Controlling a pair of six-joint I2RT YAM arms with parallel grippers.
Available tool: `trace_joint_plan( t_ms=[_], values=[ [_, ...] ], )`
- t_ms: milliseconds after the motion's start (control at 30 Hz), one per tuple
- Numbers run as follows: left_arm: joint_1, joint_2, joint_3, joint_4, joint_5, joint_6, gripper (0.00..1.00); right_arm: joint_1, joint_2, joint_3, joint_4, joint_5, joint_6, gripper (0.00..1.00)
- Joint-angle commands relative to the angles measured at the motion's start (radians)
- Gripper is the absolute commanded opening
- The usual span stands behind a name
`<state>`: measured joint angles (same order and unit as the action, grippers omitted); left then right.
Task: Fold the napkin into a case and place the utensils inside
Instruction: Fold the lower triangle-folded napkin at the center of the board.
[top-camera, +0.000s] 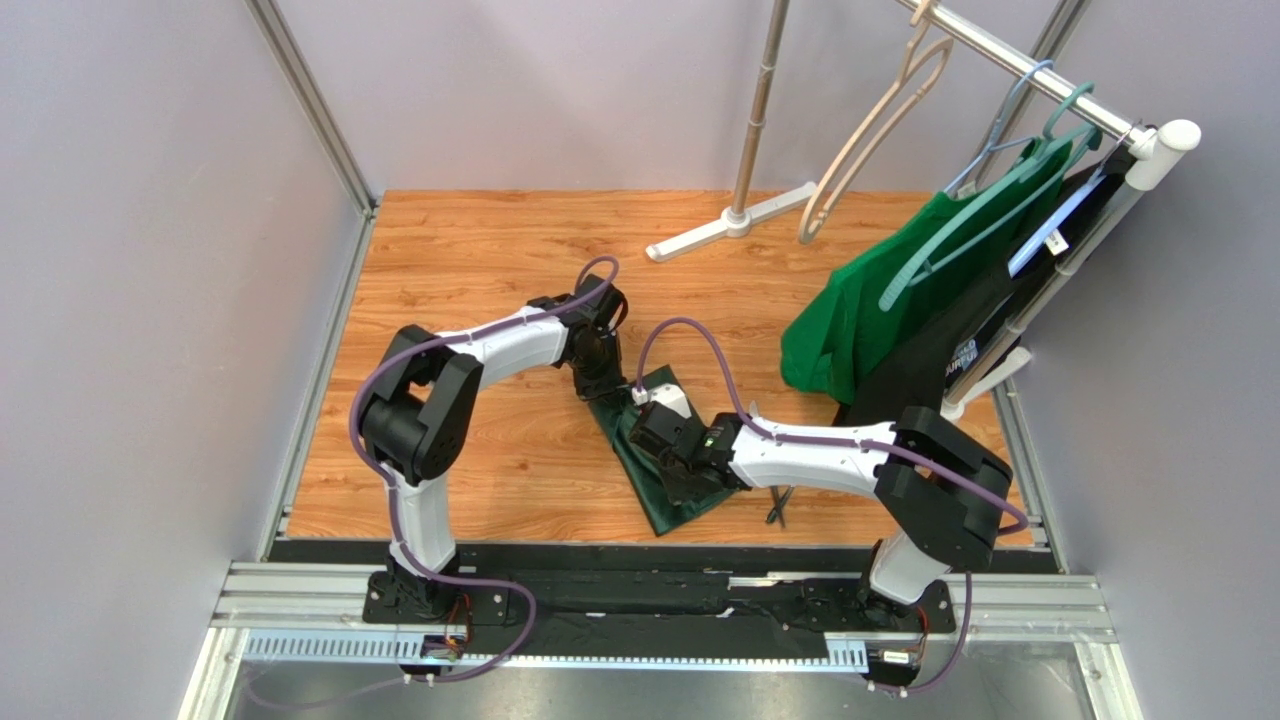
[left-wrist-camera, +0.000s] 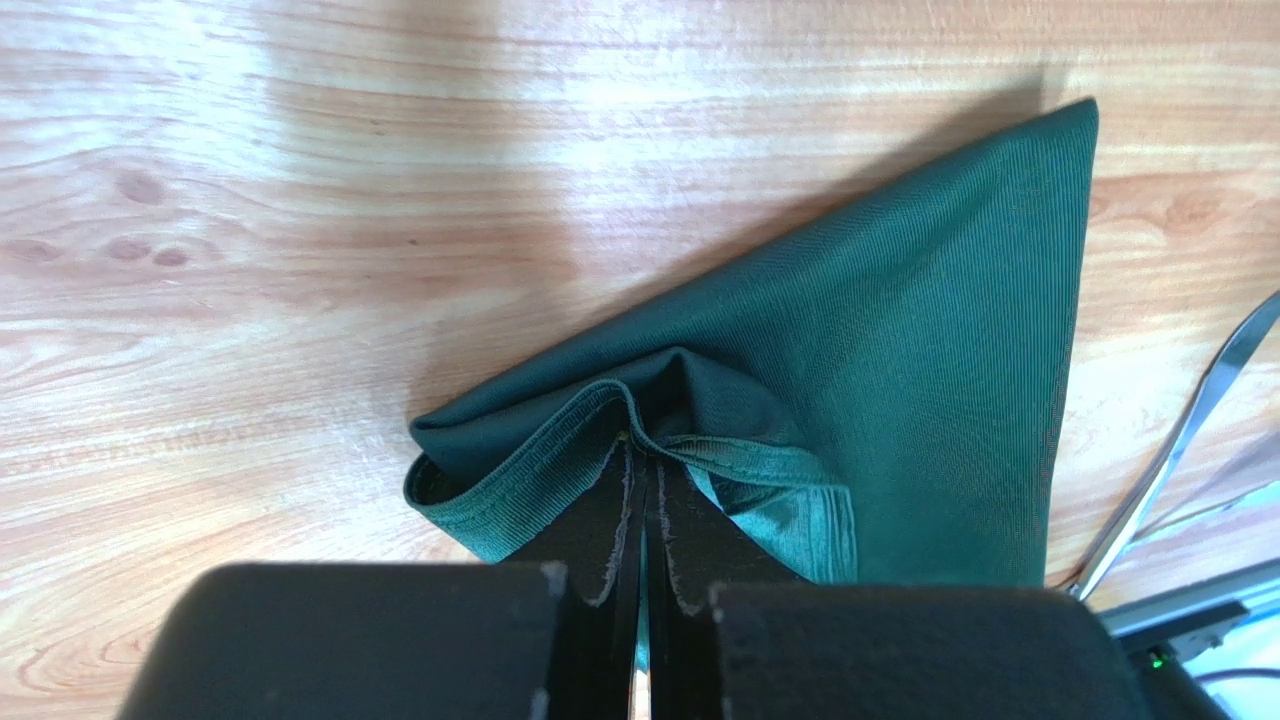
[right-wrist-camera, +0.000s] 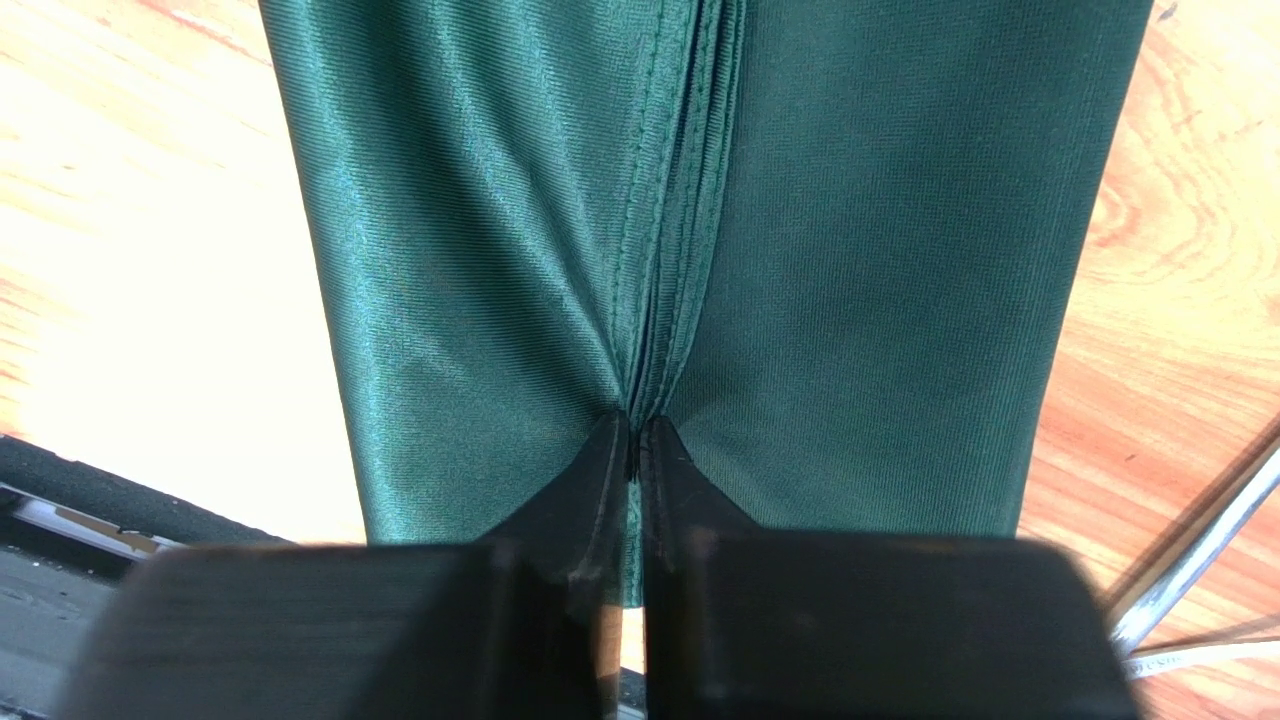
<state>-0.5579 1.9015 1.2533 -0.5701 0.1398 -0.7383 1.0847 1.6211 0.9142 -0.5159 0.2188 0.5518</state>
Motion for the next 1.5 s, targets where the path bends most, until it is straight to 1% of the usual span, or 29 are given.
trace_joint_plan(
  t_ms=[0,33,67,133,200,267,300,333,367,400,467,500,533,567,633,700,767,800,867,900,1000,1133,1300,1467],
  values=[
    [0.010,-0.042,-0.009,0.042,-0.032,-0.032,0.00,-0.017,-0.006,-0.012,0.024,0.016,-0.007,0.11],
    [0.009,-0.044,-0.014,0.050,-0.028,-0.032,0.00,-0.017,-0.007,-0.003,0.004,0.027,-0.010,0.14],
    [0.010,-0.042,-0.015,0.056,-0.020,-0.033,0.00,-0.017,-0.012,0.008,-0.010,0.046,-0.016,0.23],
    [0.010,-0.048,-0.018,0.061,-0.022,-0.035,0.00,-0.017,-0.023,0.052,-0.065,0.059,-0.029,0.36],
    [0.010,-0.064,-0.023,0.061,-0.028,-0.029,0.01,-0.017,-0.065,0.072,-0.090,0.053,-0.039,0.40],
    [0.010,-0.079,-0.028,0.064,-0.040,-0.026,0.06,-0.017,-0.108,0.086,-0.108,0.031,-0.049,0.44],
    [0.010,-0.093,-0.031,0.064,-0.042,-0.023,0.11,-0.017,-0.122,0.086,-0.104,0.018,-0.055,0.45],
    [0.010,-0.100,-0.034,0.064,-0.043,-0.021,0.14,-0.017,-0.131,0.084,-0.093,-0.002,-0.055,0.44],
    [0.009,-0.107,-0.034,0.064,-0.042,-0.021,0.17,-0.017,-0.142,0.077,-0.075,-0.054,-0.059,0.42],
    [0.009,-0.119,-0.034,0.064,-0.039,-0.018,0.24,-0.017,-0.144,0.069,-0.029,-0.087,-0.061,0.40],
    [0.010,-0.136,-0.031,0.056,-0.032,-0.015,0.29,-0.019,-0.139,0.040,0.014,-0.148,-0.043,0.26],
    [0.010,-0.143,-0.029,0.056,-0.028,-0.013,0.32,-0.019,-0.135,0.025,0.071,-0.169,-0.036,0.20],
    [0.010,-0.147,-0.025,0.053,-0.022,-0.012,0.33,-0.028,-0.130,0.006,0.112,-0.191,-0.029,0.12],
    [0.010,-0.154,-0.019,0.035,-0.016,-0.004,0.33,-0.035,-0.124,-0.027,0.143,-0.237,-0.021,0.08],
    [0.010,-0.165,-0.008,0.023,-0.009,0.004,0.33,-0.075,-0.095,-0.046,0.191,-0.274,-0.003,0.00],
    [0.010,-0.188,-0.008,-0.002,-0.005,0.020,0.33,-0.100,-0.098,-0.077,0.214,-0.288,-0.009,0.00],
    [0.009,-0.196,-0.008,-0.013,0.030,0.036,0.29,-0.117,-0.104,-0.089,0.218,-0.302,-0.019,0.00],
    [0.009,-0.188,-0.005,-0.008,0.058,0.040,0.21,-0.121,-0.107,-0.098,0.227,-0.311,-0.021,0.00],
    [0.009,-0.145,0.011,-0.008,0.136,0.042,0.14,-0.124,-0.109,-0.106,0.240,-0.340,-0.020,0.00],
    [0.007,-0.133,0.020,-0.002,0.153,0.040,0.11,-0.126,-0.107,-0.113,0.250,-0.346,-0.015,0.00],
    [0.006,-0.079,0.034,0.024,0.179,0.033,0.09,-0.124,-0.110,-0.123,0.255,-0.348,-0.004,0.00],
    [0.006,-0.006,0.067,0.035,0.181,0.037,0.07,-0.131,-0.118,-0.127,0.249,-0.338,-0.003,0.00],
    [0.009,0.065,0.138,0.033,0.144,0.047,0.06,-0.132,-0.124,-0.132,0.226,-0.325,-0.003,0.00],
    [0.018,0.105,0.173,0.044,0.109,0.057,0.05,-0.134,-0.156,-0.184,0.206,-0.292,-0.006,0.00]
  ],
)
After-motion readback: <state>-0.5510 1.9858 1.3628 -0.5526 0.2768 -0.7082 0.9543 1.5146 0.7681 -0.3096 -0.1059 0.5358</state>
